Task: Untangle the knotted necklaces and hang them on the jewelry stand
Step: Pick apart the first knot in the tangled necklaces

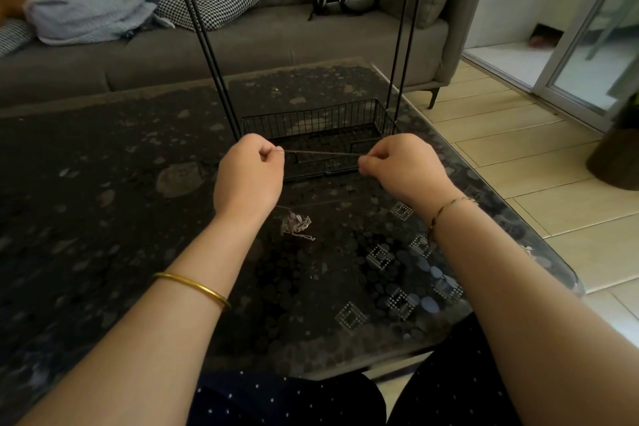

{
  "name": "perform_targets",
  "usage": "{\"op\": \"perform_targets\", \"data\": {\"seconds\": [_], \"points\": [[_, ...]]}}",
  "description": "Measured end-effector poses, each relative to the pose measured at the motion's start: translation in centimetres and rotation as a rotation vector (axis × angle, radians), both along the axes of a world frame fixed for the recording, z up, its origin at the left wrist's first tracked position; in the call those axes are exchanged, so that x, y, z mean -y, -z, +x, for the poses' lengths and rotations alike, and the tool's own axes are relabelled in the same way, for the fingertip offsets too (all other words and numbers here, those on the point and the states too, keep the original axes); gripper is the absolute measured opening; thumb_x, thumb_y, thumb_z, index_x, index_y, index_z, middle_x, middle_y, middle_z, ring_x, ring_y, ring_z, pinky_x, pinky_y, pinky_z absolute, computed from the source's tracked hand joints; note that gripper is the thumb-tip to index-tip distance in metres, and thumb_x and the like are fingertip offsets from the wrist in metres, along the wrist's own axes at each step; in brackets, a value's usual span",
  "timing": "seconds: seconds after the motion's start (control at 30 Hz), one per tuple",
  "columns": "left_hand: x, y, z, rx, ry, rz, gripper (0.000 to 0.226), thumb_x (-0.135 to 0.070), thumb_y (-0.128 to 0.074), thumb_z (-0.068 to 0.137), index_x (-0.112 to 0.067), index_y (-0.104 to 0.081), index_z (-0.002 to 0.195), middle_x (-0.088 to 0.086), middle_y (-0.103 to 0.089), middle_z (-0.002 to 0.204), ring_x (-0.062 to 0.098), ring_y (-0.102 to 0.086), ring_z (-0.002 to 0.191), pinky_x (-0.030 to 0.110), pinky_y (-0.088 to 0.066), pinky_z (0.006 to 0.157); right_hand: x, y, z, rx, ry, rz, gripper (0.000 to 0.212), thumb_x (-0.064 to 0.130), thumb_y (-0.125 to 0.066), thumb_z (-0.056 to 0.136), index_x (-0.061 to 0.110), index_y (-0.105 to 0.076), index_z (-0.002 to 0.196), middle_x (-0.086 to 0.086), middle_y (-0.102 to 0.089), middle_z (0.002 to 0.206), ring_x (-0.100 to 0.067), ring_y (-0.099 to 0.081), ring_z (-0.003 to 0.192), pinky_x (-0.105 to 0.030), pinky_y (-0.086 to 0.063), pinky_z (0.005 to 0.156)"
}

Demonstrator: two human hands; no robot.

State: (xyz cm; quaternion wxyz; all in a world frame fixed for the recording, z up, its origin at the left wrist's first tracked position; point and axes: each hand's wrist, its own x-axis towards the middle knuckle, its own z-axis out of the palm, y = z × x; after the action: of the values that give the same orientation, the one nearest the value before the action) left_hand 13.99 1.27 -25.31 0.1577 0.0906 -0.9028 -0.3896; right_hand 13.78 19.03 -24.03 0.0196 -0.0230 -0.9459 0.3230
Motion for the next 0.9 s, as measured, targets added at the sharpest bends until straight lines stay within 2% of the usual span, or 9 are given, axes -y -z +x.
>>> {"op": "perform_targets", "data": {"seconds": [0.1, 0.17, 0.27, 0.37, 0.5, 0.57, 0.63, 0.73, 0.9], "points": [[0.1, 0.0, 0.4, 0.116, 0.167, -0.073, 0.02, -0.028, -0.05, 0.098, -0.017, -0.066, 0.091, -0.003, -0.068, 0.079, 0.008, -0.061, 0.079, 0.02, -0.04, 0.063, 0.0, 0.2, 0.0, -0.038, 0.069, 0.195, 0.041, 0.044, -0.041, 0.095, 0.017, -0.067, 0.078, -0.004, -0.067, 0.079, -0.029, -0.062, 0.086, -0.041, -0.049, 0.085], [0.1, 0.0, 0.6, 0.252, 0.308, -0.15, 0.021, -0.03, -0.05, 0.097, -0.021, -0.067, 0.088, -0.007, -0.069, 0.079, 0.003, -0.06, 0.082, 0.023, -0.04, 0.072, -0.1, 0.2, 0.1, -0.071, 0.108, 0.28, 0.046, 0.045, -0.036, 0.096, 0.017, -0.066, 0.075, -0.004, -0.068, 0.08, -0.029, -0.061, 0.088, -0.042, -0.044, 0.09], [0.1, -0.2, 0.8, 0.372, 0.415, -0.207, 0.015, -0.032, -0.06, 0.092, -0.023, -0.069, 0.084, -0.01, -0.07, 0.083, 0.004, -0.061, 0.086, 0.028, -0.044, 0.083, -0.1, 0.1, 0.1, -0.09, 0.123, 0.3, 0.049, 0.044, -0.033, 0.098, 0.014, -0.064, 0.075, -0.003, -0.064, 0.077, -0.028, -0.058, 0.081, -0.042, -0.039, 0.091], [-0.1, -0.5, 1.0, 0.409, 0.452, -0.25, 0.005, -0.026, -0.072, 0.083, -0.026, -0.068, 0.079, -0.009, -0.067, 0.085, 0.009, -0.062, 0.088, 0.03, -0.049, 0.082, -0.2, 0.0, 0.1, -0.118, 0.137, 0.301, 0.052, 0.045, -0.031, 0.099, 0.013, -0.055, 0.066, -0.001, -0.054, 0.065, -0.027, -0.051, 0.07, -0.04, -0.038, 0.087], [-0.3, -0.9, 1.1, 0.442, 0.461, -0.39, 0.014, -0.019, -0.071, 0.084, -0.029, -0.063, 0.08, -0.008, -0.064, 0.094, 0.01, -0.059, 0.092, 0.026, -0.047, 0.081, -0.1, -0.1, 0.2, -0.135, 0.157, 0.29, 0.054, 0.045, -0.029, 0.1, 0.015, -0.042, 0.057, 0.001, -0.045, 0.059, -0.026, -0.045, 0.063, -0.04, -0.04, 0.085], [-0.3, -1.0, 1.1, 0.424, 0.422, -0.417, 0.006, -0.02, -0.065, 0.089, -0.024, -0.064, 0.085, -0.005, -0.066, 0.092, 0.011, -0.061, 0.092, 0.029, -0.048, 0.084, -0.2, -0.2, 0.2, -0.149, 0.161, 0.305, 0.053, 0.045, -0.03, 0.099, 0.015, -0.041, 0.057, 0.001, -0.044, 0.058, -0.024, -0.043, 0.06, -0.039, -0.041, 0.083], [-0.3, -1.1, 1.1, 0.401, 0.38, -0.393, 0.013, -0.027, -0.057, 0.094, -0.019, -0.066, 0.089, -0.003, -0.069, 0.08, 0.01, -0.064, 0.083, 0.03, -0.048, 0.085, -0.2, -0.1, 0.1, -0.141, 0.161, 0.33, 0.052, 0.045, -0.031, 0.099, 0.015, -0.041, 0.058, 0.001, -0.045, 0.058, -0.022, -0.041, 0.056, -0.038, -0.039, 0.082], [-0.2, -1.2, 0.9, 0.407, 0.381, -0.282, 0.027, -0.038, -0.054, 0.095, -0.019, -0.067, 0.081, -0.003, -0.065, 0.065, 0.009, -0.063, 0.077, 0.03, -0.045, 0.084, -0.5, 0.1, 0.0, -0.11, 0.167, 0.349, 0.05, 0.046, -0.033, 0.099, 0.016, -0.042, 0.059, 0.001, -0.046, 0.059, -0.024, -0.044, 0.061, -0.039, -0.04, 0.085], [0.2, -1.4, 1.0, 0.418, 0.442, 0.017, 0.008, -0.031, -0.071, 0.084, -0.024, -0.071, 0.078, -0.01, -0.064, 0.083, 0.003, -0.055, 0.084, 0.029, -0.04, 0.081, -1.2, 0.5, -0.4, -0.008, 0.178, 0.313, 0.048, 0.047, -0.037, 0.097, 0.016, -0.044, 0.061, -0.001, -0.047, 0.063, -0.027, -0.05, 0.07, -0.045, -0.044, 0.09]]}}
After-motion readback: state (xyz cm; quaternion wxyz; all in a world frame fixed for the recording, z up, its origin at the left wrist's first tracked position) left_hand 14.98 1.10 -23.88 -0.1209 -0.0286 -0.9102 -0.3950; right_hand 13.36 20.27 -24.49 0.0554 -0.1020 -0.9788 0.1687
